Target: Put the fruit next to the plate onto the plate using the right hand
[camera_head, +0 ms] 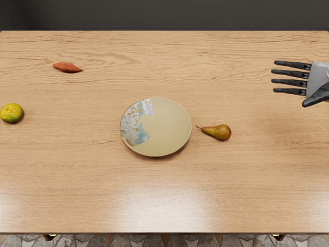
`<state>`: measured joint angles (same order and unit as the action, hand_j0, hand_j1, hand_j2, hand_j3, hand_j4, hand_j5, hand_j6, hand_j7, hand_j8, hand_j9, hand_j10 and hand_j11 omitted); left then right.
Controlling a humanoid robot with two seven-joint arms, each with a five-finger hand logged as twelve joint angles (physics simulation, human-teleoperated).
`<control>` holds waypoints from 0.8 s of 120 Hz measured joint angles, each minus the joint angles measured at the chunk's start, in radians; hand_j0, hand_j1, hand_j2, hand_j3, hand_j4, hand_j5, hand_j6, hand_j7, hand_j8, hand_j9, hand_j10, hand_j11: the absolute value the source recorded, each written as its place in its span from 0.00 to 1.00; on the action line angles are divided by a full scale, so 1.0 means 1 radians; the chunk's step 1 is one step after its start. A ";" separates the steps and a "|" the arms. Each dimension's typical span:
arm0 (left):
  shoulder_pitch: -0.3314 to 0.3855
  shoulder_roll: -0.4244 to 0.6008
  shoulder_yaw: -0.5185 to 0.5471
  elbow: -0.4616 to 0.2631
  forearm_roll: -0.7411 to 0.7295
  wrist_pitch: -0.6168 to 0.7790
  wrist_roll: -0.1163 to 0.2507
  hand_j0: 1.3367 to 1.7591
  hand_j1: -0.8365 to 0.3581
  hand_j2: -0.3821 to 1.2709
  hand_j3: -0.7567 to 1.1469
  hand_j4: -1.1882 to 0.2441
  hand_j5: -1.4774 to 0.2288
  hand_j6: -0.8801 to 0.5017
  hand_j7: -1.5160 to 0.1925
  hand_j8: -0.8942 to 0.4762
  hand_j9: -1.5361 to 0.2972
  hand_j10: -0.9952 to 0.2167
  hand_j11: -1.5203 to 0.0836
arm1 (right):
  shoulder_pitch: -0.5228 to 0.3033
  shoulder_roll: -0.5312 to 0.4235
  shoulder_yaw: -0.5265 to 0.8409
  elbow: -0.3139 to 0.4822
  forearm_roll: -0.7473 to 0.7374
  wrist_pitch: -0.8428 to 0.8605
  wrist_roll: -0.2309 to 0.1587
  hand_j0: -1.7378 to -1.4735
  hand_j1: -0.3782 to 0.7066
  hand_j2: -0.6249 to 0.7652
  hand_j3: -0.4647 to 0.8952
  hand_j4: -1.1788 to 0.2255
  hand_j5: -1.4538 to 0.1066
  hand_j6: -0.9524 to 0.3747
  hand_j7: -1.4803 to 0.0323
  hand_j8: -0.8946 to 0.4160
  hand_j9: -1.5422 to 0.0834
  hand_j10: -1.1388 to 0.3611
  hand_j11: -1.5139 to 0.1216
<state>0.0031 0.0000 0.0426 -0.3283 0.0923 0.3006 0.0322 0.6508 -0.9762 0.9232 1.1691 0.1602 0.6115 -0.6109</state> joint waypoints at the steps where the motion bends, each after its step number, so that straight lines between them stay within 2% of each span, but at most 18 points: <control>1: 0.000 0.000 0.000 0.000 0.000 0.000 0.000 0.76 0.99 0.23 0.40 0.83 0.86 0.63 0.88 0.65 0.83 0.82 0.94 | 0.000 0.000 0.000 0.000 0.000 0.000 0.000 0.30 0.03 0.45 0.34 0.84 0.93 0.72 0.98 0.68 0.95 0.76 0.93; 29: 0.000 0.000 0.000 0.000 0.000 0.000 0.000 0.76 0.99 0.23 0.40 0.83 0.86 0.63 0.88 0.65 0.83 0.82 0.94 | 0.023 0.041 -0.004 -0.001 -0.015 0.000 0.000 0.30 0.03 0.45 0.34 0.84 0.93 0.72 0.98 0.68 0.95 0.76 0.93; 49: 0.000 0.000 0.000 0.000 0.000 0.000 0.000 0.76 0.99 0.23 0.40 0.83 0.86 0.63 0.88 0.65 0.83 0.82 0.94 | 0.097 0.152 -0.007 0.021 -0.190 0.000 0.000 0.30 0.03 0.45 0.34 0.84 0.93 0.72 0.98 0.68 0.95 0.76 0.93; 56: 0.000 0.000 0.000 0.000 0.000 0.000 0.000 0.76 0.99 0.23 0.40 0.83 0.86 0.63 0.88 0.65 0.83 0.82 0.94 | 0.116 0.174 -0.007 0.076 -0.303 0.000 0.000 0.30 0.03 0.45 0.34 0.84 0.93 0.72 0.98 0.68 0.95 0.76 0.93; 67: 0.000 0.000 0.000 0.000 0.000 0.000 0.000 0.76 0.99 0.23 0.40 0.83 0.86 0.63 0.88 0.65 0.83 0.82 0.94 | 0.128 0.186 -0.007 0.212 -0.503 -0.038 0.000 0.30 0.03 0.45 0.34 0.84 0.93 0.72 0.98 0.68 0.95 0.76 0.93; 83: 0.000 0.000 0.000 0.000 0.000 0.000 0.000 0.76 0.99 0.23 0.40 0.83 0.86 0.63 0.88 0.65 0.83 0.82 0.94 | 0.137 0.202 -0.052 0.389 -0.751 -0.283 0.000 0.30 0.03 0.45 0.34 0.84 0.93 0.72 0.98 0.68 0.95 0.76 0.93; 96: 0.000 0.000 0.000 0.000 0.000 0.000 0.000 0.76 0.99 0.23 0.40 0.83 0.86 0.63 0.88 0.65 0.83 0.82 0.94 | 0.145 0.265 -0.098 0.471 -0.971 -0.460 0.000 0.30 0.03 0.45 0.34 0.84 0.93 0.72 0.98 0.68 0.95 0.76 0.93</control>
<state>0.0031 0.0000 0.0429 -0.3283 0.0921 0.3007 0.0322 0.7961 -0.7111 0.8252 1.6397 -0.8111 0.1511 -0.6109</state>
